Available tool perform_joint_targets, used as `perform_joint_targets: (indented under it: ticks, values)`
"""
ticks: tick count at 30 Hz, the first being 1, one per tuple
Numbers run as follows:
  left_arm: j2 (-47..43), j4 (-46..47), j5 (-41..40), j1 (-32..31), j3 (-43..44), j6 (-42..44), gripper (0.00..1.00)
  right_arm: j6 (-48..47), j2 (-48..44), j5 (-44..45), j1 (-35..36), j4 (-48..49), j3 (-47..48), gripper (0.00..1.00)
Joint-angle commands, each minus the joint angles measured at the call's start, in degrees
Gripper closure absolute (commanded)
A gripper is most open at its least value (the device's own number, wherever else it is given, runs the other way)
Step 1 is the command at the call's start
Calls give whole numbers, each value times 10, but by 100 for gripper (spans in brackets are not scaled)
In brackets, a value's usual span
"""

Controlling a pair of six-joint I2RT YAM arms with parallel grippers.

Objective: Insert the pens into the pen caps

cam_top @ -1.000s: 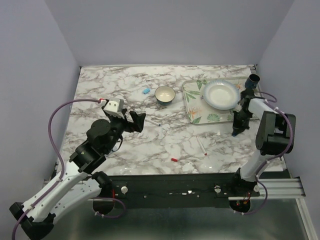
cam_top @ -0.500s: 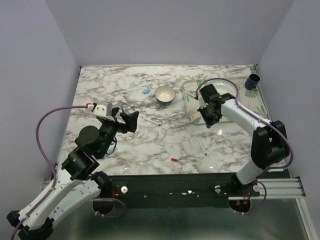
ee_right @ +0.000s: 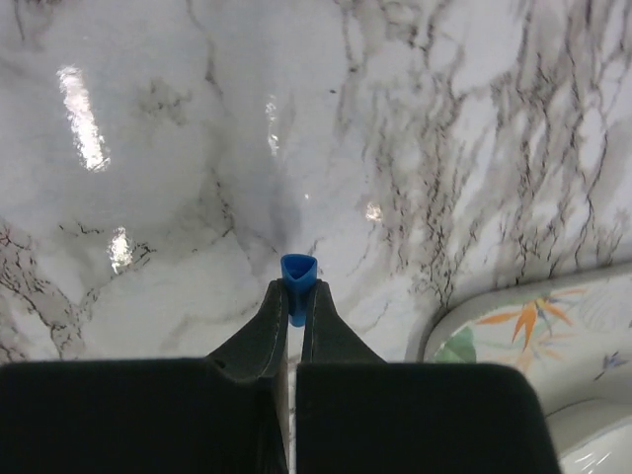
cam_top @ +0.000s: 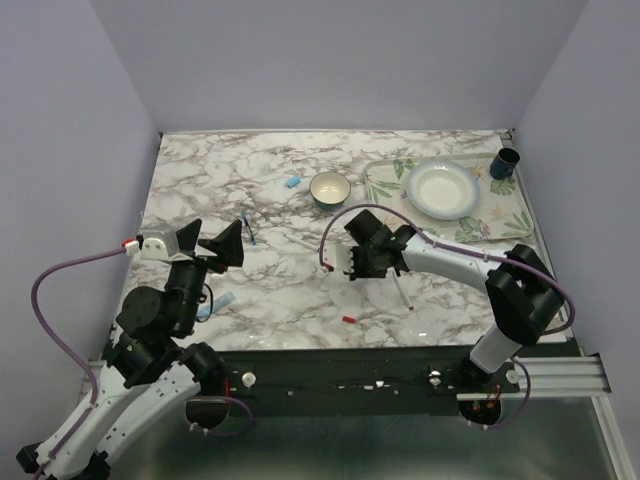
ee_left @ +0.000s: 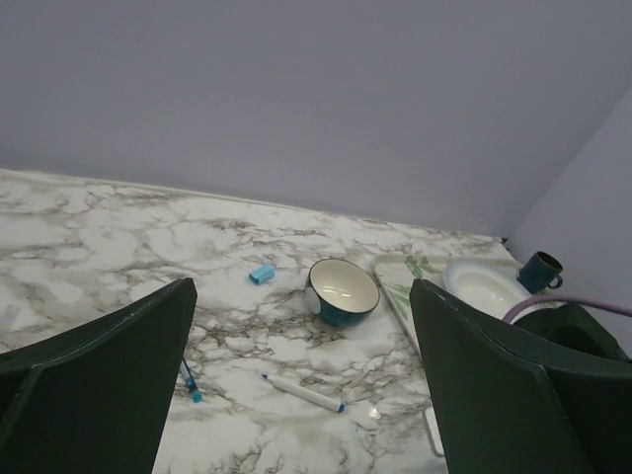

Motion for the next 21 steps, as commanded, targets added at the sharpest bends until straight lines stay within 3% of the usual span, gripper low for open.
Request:
perform_joint_targets:
  ticks: [1, 8, 13, 18, 21]
  values:
    - [-6, 27, -40, -1, -7, 13, 1, -172, -6, 2, 24, 82, -54, 98]
    - [13, 12, -55, 0, 0, 11, 1, -190, 7, -32, 25, 103, -70, 97]
    - [8, 9, -60, -1, 2, 12, 1, -213, 14, -21, 24, 70, -72, 76]
    - [3, 11, -62, -1, 0, 13, 1, -208, -14, -41, 24, 70, -81, 69]
    - [6, 7, -57, 0, 3, 10, 1, -185, -30, -50, 24, 58, -72, 56]
